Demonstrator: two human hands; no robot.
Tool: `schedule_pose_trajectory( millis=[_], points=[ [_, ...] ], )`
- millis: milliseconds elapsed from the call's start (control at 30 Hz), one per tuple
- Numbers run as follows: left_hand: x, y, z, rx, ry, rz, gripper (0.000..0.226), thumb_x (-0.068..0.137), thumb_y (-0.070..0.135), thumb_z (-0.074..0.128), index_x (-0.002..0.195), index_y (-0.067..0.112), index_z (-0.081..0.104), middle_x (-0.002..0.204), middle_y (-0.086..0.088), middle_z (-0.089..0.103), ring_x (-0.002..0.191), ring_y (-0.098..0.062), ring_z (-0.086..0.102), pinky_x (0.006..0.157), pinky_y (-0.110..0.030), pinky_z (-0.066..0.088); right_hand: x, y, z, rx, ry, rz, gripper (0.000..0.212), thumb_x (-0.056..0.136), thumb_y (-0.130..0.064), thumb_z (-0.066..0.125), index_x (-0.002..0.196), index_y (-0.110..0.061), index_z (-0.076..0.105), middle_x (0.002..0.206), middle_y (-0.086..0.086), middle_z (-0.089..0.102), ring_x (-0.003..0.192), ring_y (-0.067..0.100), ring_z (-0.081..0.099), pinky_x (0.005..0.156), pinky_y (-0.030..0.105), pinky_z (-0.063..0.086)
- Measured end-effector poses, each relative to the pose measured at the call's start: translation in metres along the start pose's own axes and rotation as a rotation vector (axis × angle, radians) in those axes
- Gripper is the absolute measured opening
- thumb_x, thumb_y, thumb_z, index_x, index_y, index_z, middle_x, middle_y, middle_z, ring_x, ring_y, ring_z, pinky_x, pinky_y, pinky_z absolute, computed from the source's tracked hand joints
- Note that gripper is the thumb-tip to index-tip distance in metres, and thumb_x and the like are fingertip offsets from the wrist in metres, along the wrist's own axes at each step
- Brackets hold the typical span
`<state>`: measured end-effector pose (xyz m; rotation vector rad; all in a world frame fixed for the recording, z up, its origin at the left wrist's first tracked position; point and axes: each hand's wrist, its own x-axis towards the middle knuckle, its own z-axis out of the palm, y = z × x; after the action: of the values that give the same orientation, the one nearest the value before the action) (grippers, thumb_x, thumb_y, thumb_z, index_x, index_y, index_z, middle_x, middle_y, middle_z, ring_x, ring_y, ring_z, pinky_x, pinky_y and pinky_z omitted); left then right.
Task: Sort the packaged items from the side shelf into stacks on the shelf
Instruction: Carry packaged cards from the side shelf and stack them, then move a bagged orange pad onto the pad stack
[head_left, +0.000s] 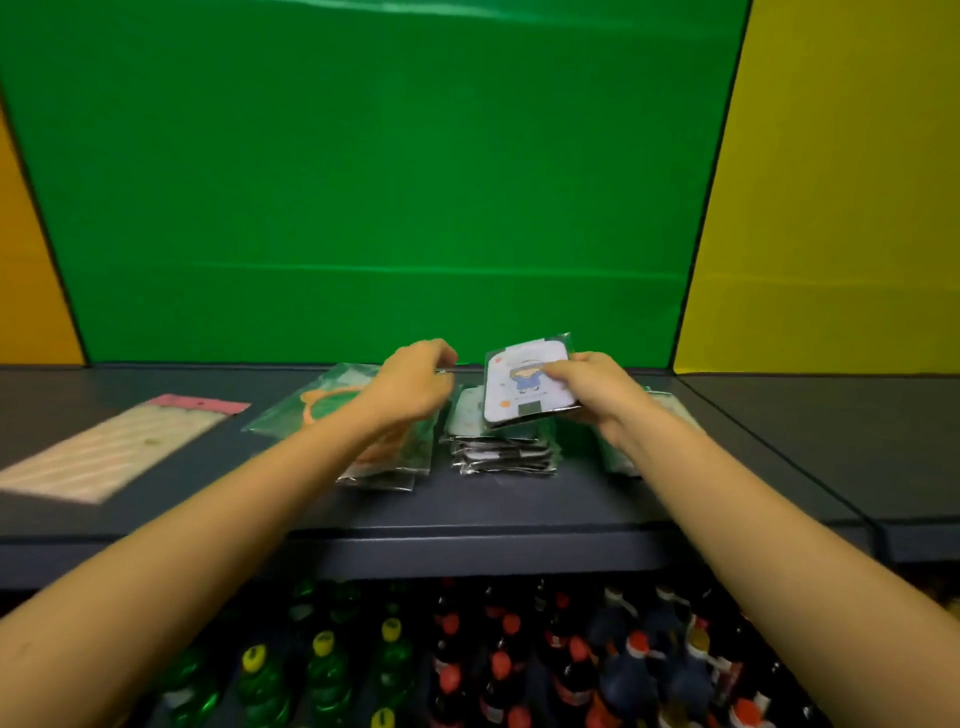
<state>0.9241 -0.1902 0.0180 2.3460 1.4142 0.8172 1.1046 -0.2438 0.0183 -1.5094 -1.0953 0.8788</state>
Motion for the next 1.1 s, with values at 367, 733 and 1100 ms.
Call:
schedule_pose_trajectory(
  millis=[367, 733, 1100],
  points=[
    [-0.052, -0.043, -0.051, 0.459, 0.247, -0.048, 0.031, 0.089, 0.027, 0.054, 0.113, 0.01, 0.062, 0.12, -0.011, 0.064, 0.113, -0.029, 0.057, 0.092, -0.036, 0.046, 0.004, -0.005, 0.024, -0.556, -0.102, -0.112, 0.062, 0.092, -0.027, 0.052, 0.143, -0.002, 0.029, 0.148, 0.013, 0.034, 0.134, 0.031, 0.035, 0.104, 0.034, 0.034],
    [-0.124, -0.106, -0.104, 0.604, 0.333, -0.276, 0.031, 0.091, 0.029, 0.05, 0.114, 0.01, 0.058, 0.119, -0.009, 0.062, 0.111, -0.028, 0.055, 0.085, -0.036, 0.045, -0.025, -0.045, 0.129, -0.756, -0.462, -0.632, 0.039, 0.093, -0.02, 0.052, 0.131, -0.012, 0.051, 0.135, 0.005, 0.055, 0.124, 0.021, 0.05, 0.103, 0.027, 0.036],
    [-0.249, -0.239, -0.228, 0.762, 0.347, -0.529, 0.037, 0.089, 0.035, 0.051, 0.118, 0.013, 0.053, 0.122, -0.007, 0.06, 0.113, -0.026, 0.054, 0.087, -0.038, 0.047, -0.075, -0.08, 0.344, -0.754, -0.718, -0.854, 0.039, 0.094, -0.024, 0.049, 0.131, -0.015, 0.048, 0.134, 0.005, 0.053, 0.122, 0.021, 0.05, 0.103, 0.038, 0.041]
  ],
)
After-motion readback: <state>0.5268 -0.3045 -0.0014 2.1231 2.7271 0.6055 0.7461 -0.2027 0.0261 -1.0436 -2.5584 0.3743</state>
